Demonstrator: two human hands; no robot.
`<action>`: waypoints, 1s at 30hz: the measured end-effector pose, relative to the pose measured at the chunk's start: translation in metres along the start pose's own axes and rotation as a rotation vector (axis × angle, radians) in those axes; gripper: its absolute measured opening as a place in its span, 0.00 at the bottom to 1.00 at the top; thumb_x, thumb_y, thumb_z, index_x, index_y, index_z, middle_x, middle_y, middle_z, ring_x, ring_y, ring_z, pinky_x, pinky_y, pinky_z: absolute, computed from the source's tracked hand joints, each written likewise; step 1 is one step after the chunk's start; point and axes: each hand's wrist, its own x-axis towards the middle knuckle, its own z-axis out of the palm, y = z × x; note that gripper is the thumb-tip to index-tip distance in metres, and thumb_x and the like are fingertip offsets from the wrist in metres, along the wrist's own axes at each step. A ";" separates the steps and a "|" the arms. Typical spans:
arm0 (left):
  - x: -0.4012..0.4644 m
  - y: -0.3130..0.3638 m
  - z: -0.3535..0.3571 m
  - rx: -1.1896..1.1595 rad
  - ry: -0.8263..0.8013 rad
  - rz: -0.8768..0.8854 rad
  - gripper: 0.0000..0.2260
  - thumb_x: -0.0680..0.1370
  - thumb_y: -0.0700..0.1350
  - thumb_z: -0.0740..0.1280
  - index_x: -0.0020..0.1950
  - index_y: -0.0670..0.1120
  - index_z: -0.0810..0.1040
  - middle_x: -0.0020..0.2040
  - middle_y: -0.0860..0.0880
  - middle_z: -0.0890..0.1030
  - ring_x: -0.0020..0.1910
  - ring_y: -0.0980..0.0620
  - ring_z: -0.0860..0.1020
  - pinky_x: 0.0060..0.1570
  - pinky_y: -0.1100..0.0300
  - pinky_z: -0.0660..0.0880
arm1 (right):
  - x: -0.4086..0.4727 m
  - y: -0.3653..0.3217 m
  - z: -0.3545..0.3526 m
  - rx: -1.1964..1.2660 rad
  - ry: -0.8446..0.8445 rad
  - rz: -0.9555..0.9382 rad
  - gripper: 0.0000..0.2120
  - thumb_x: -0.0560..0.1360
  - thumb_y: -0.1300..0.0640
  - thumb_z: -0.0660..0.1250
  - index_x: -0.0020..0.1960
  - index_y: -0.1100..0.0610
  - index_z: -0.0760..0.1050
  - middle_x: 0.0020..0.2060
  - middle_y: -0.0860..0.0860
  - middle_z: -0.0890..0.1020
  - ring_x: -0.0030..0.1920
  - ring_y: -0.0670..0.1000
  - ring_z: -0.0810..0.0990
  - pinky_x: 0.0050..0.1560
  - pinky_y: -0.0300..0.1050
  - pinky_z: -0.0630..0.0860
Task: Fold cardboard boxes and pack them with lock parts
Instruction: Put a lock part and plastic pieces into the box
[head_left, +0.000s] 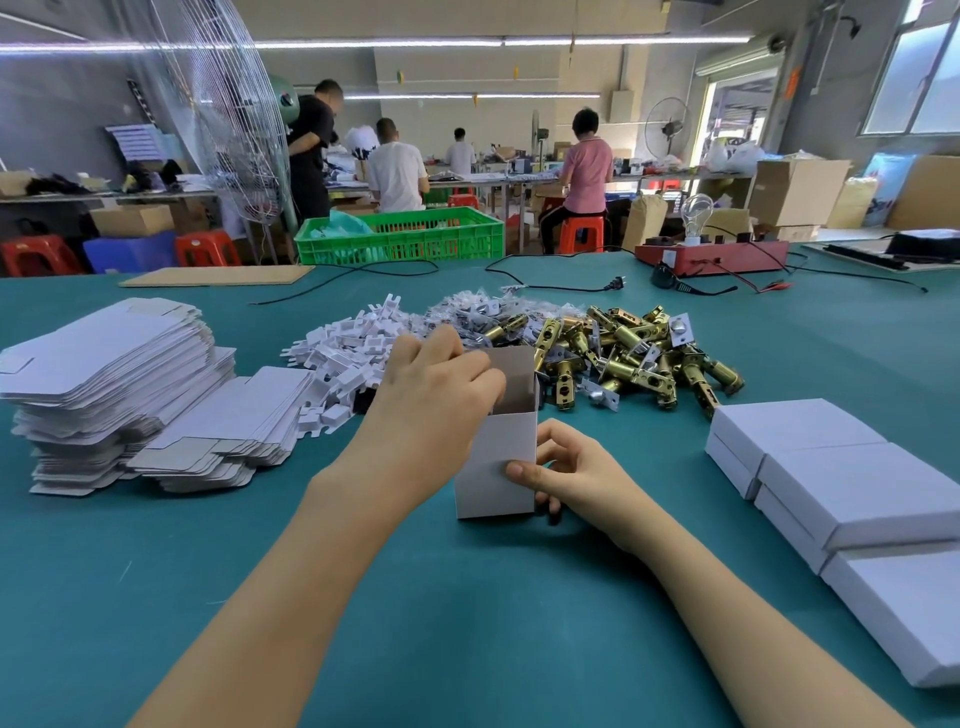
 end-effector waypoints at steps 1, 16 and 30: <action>0.000 0.001 0.000 -0.031 -0.054 -0.016 0.07 0.77 0.37 0.67 0.48 0.49 0.80 0.45 0.54 0.79 0.52 0.47 0.70 0.44 0.56 0.51 | 0.000 0.000 0.000 0.001 0.000 0.000 0.22 0.64 0.43 0.74 0.50 0.55 0.74 0.41 0.53 0.81 0.35 0.50 0.79 0.33 0.44 0.75; -0.020 -0.035 0.053 -1.232 -0.025 -0.728 0.19 0.75 0.26 0.55 0.48 0.47 0.78 0.43 0.51 0.81 0.46 0.51 0.76 0.41 0.66 0.73 | 0.001 0.001 -0.001 -0.005 0.003 -0.002 0.22 0.65 0.42 0.76 0.48 0.57 0.75 0.41 0.52 0.81 0.33 0.48 0.79 0.31 0.42 0.75; -0.049 -0.036 0.115 -0.246 -0.297 -0.481 0.16 0.82 0.57 0.59 0.68 0.58 0.72 0.67 0.58 0.73 0.69 0.51 0.63 0.59 0.55 0.55 | 0.002 0.003 -0.001 -0.010 0.000 0.004 0.21 0.64 0.41 0.74 0.47 0.54 0.76 0.41 0.50 0.81 0.33 0.48 0.79 0.32 0.41 0.75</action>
